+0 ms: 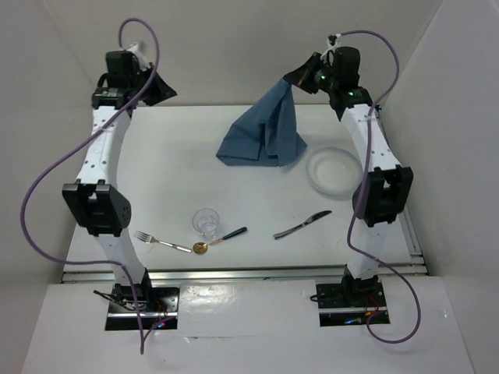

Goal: Set the dinner table for one person

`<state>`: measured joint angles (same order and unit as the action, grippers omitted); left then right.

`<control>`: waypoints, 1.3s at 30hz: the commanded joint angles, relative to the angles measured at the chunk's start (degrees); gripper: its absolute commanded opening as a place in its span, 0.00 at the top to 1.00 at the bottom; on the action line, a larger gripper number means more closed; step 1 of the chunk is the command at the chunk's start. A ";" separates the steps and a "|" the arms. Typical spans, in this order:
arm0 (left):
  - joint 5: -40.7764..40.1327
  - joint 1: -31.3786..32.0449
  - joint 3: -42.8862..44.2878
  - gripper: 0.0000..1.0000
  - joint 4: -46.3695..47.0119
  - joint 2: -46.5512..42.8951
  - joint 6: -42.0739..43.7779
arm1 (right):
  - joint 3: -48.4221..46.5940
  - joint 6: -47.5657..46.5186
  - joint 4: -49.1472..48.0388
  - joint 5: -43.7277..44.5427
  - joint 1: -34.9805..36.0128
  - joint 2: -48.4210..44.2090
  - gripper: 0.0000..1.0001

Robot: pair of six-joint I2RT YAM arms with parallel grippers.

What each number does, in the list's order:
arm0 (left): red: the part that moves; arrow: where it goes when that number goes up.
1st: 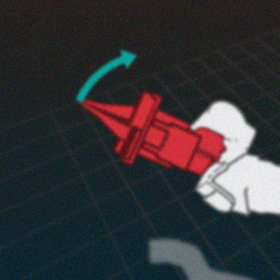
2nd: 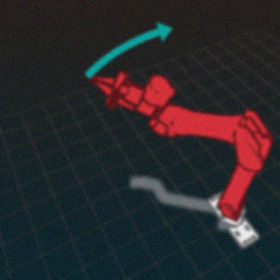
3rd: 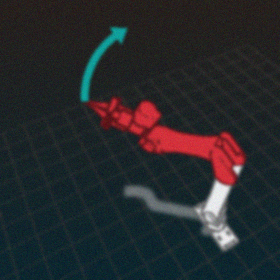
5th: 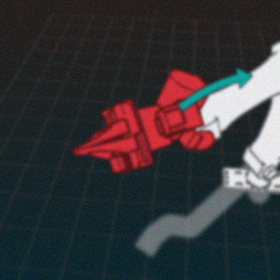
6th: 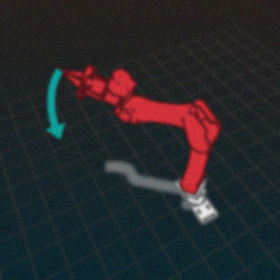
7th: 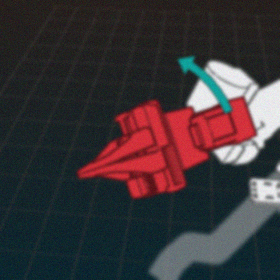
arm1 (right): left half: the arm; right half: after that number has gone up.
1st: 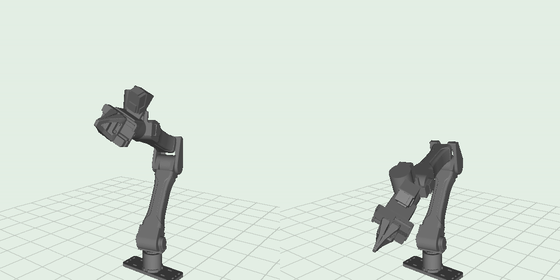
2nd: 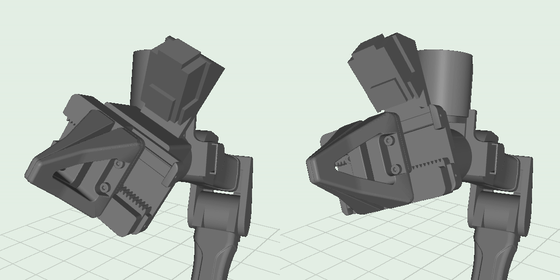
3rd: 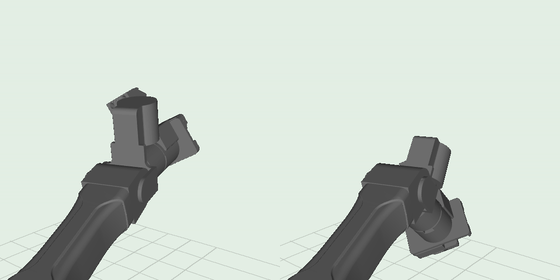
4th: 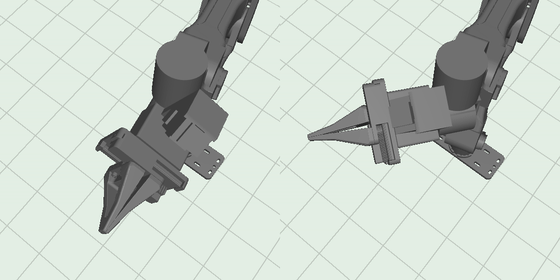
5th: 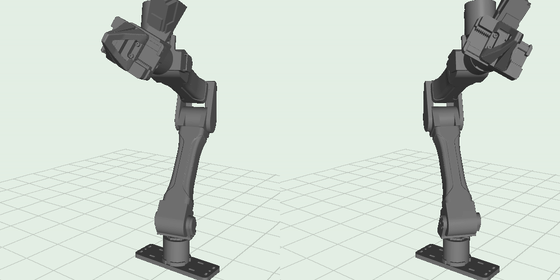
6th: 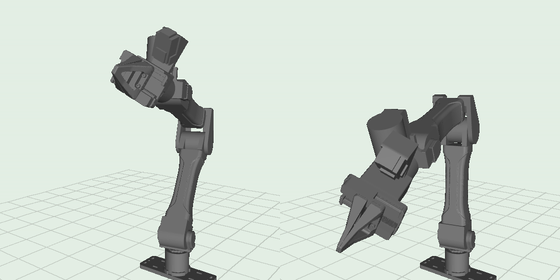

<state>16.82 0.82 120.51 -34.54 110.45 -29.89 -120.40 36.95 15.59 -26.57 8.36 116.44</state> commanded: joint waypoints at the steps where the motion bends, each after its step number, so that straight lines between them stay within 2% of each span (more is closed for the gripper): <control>1: 2.42 -3.45 -5.77 1.00 -2.13 -6.20 2.73 | 12.14 -2.67 -6.18 -1.82 -0.45 -11.92 1.00; 4: 7.34 -3.46 -14.56 1.00 1.31 -9.55 2.73 | 22.18 -2.67 -8.65 -1.82 -0.45 -17.98 1.00; 6: 8.32 -1.71 -17.40 1.00 1.85 -10.08 2.73 | 24.68 -3.20 -8.65 -1.29 -0.45 -18.62 1.00; 8: 6.39 2.68 -21.44 1.00 2.46 -9.03 2.12 | 25.83 -3.20 -7.07 -0.77 -0.45 -18.62 1.00; 12: 9.02 9.98 -25.41 1.00 5.44 -3.94 -4.98 | 29.95 -3.90 -6.54 0.11 -0.98 -19.85 1.00; 14: 7.97 13.76 -22.70 0.97 5.45 -0.26 -7.19 | 31.54 -3.90 -7.07 0.64 -1.50 -20.47 1.00; 18: 11.66 18.07 -15.05 0.70 4.93 9.76 -11.67 | 32.95 -3.90 -6.54 0.64 -2.74 -21.70 1.00; 19: 10.09 19.29 -13.56 0.56 4.93 12.74 -13.77 | 33.64 -3.90 -6.54 0.64 -3.52 -21.70 1.00; 21: 10.08 19.92 -10.65 0.51 6.77 15.31 -16.06 | 34.17 -3.90 -6.54 0.02 -4.14 -22.22 1.00; 25: 8.51 19.92 -9.94 0.58 12.30 19.01 -25.80 | 34.18 -3.90 -6.54 -1.73 -6.16 -22.22 1.00; 30: 3.23 19.92 -8.01 0.54 15.37 22.61 -32.15 | 34.71 -3.37 -6.54 -4.01 -8.00 -21.70 1.00; 34: 0.58 19.40 -2.93 0.44 15.38 26.64 -33.30 | 34.71 -3.37 -7.06 -5.25 -8.01 -21.17 1.00; 35: 0.58 19.40 0.66 0.41 14.78 28.05 -33.30 | 34.71 -3.37 -7.07 -6.03 -8.01 -21.17 1.00; 37: 0.58 19.40 4.19 0.32 14.16 31.90 -33.30 | 34.18 -3.37 -7.07 -6.04 -8.53 -21.17 1.00; 39: 1.11 18.87 6.14 0.30 14.76 33.33 -33.92 | 34.18 -3.37 -7.07 -6.74 -8.54 -21.17 1.00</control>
<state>18.61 20.23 123.20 -20.97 141.12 -61.93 -85.78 33.78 11.03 -31.20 0.16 97.84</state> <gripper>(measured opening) 0.694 0.043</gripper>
